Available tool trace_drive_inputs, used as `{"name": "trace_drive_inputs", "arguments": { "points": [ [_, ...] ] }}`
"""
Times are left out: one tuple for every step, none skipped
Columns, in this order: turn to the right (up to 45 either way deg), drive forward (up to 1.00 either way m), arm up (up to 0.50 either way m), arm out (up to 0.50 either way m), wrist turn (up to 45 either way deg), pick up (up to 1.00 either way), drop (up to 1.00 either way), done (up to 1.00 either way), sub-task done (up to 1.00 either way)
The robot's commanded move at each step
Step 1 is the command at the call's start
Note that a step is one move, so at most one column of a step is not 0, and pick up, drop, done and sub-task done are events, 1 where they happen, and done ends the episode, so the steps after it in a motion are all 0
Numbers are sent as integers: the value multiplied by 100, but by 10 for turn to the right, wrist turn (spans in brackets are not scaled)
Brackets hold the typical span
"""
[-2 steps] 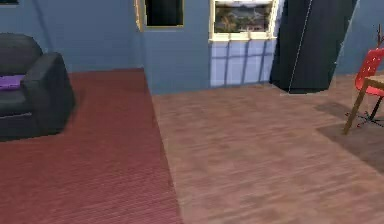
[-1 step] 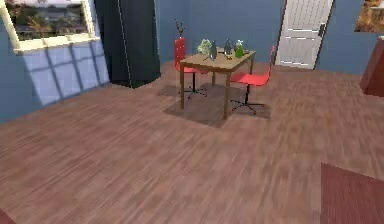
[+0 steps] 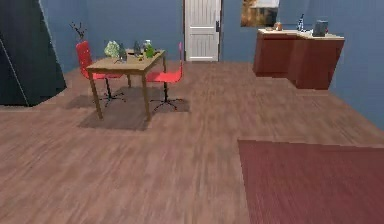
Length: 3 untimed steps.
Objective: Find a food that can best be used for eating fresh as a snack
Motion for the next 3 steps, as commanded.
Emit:
{"name": "trace_drive_inputs", "arguments": {
  "points": [
    [0, 100, 0, 0, 0, 0, 0, 0, 0],
    [30, 0, 0, 0, 0, 0, 0, 0, 0],
    [0, 100, 0, 0, 0, 0, 0, 0, 0]
  ]
}}
